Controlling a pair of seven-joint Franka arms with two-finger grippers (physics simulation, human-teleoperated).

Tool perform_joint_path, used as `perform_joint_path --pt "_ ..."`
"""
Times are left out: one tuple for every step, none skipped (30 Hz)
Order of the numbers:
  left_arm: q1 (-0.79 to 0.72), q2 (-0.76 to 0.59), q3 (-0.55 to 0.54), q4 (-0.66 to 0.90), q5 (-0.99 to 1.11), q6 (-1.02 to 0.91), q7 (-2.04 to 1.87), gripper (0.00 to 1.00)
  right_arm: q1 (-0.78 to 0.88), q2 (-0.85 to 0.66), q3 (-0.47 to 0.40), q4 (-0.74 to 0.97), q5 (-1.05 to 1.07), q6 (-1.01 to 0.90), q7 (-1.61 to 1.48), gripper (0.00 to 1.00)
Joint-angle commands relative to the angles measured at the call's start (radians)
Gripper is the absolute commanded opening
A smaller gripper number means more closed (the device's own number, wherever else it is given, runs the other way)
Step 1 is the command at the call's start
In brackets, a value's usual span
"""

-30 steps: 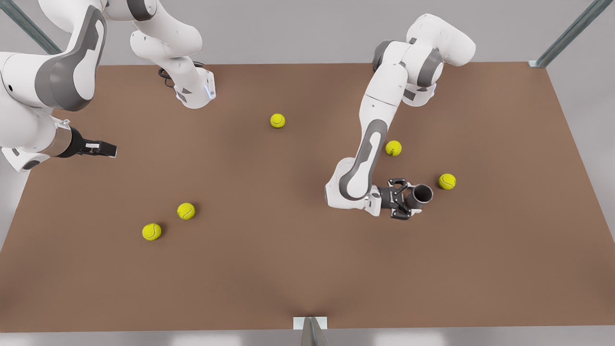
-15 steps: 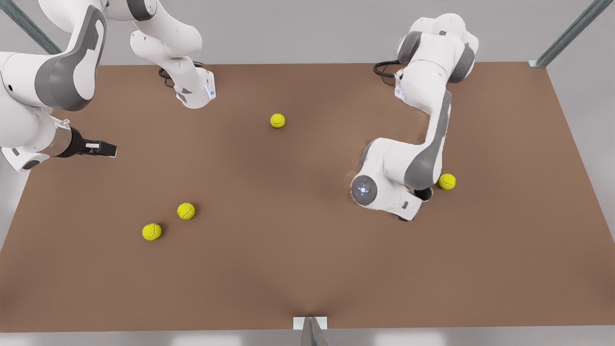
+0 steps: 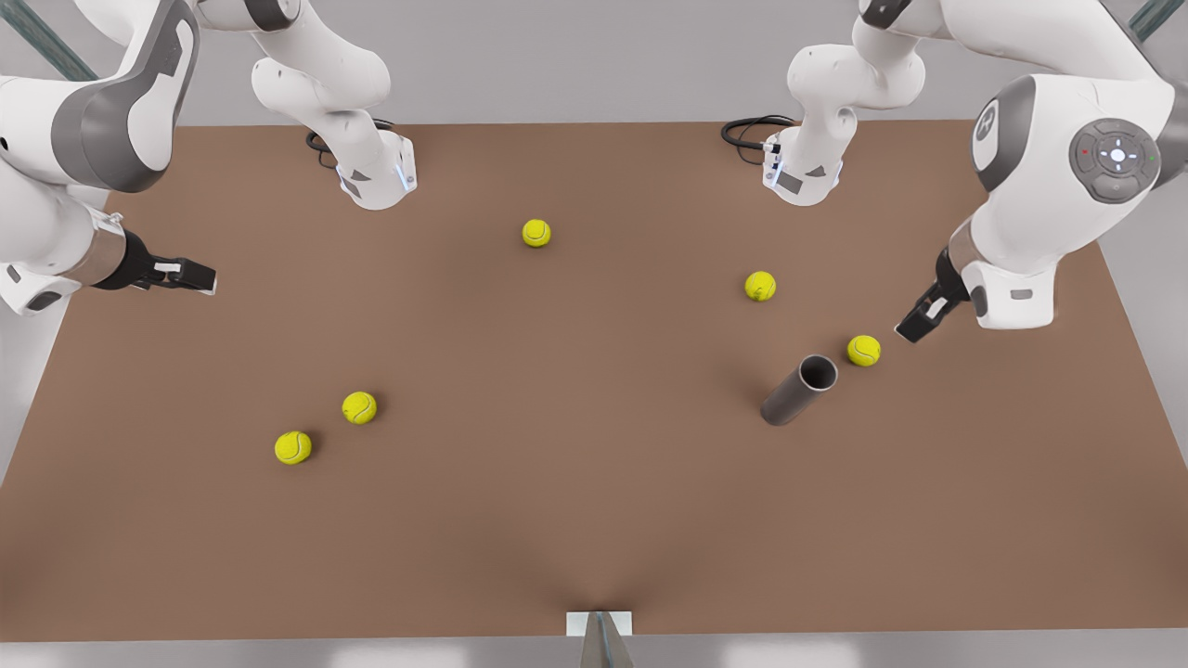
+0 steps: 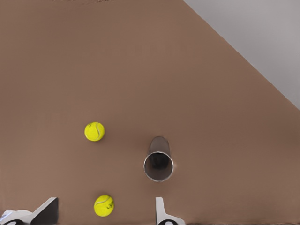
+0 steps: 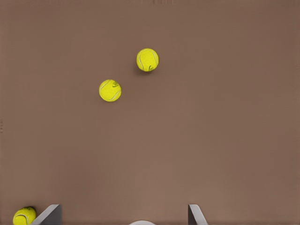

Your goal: Put the tennis tube upright

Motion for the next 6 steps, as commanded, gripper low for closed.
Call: perform_joint_path --pt "0.001 -0.001 -0.003 0.0 -0.004 0.007 0.887 1.0 0.001 0.0 -0.001 0.0 0.0 0.003 0.0 1.0" --pt "0.001 -0.003 -0.004 -0.001 -0.004 0.005 0.887 1.0 0.001 0.0 -0.001 0.0 0.0 0.003 0.0 1.0" --pt "0.001 -0.003 -0.004 0.0 -0.004 0.005 0.887 1.0 0.001 0.0 -0.001 0.0 0.0 0.003 0.0 1.0" --pt "0.001 -0.006 -0.004 -0.001 -0.004 0.004 0.889 1.0 -0.001 0.0 -0.001 0.0 0.0 0.003 0.0 1.0" --pt "0.001 -0.006 -0.004 0.0 -0.002 0.004 0.889 1.0 0.001 0.0 -0.001 0.0 0.0 0.003 0.0 1.0" --pt "0.001 -0.006 -0.004 -0.001 -0.002 0.004 0.887 1.0 0.001 0.0 -0.001 0.0 0.0 0.003 0.0 1.0"
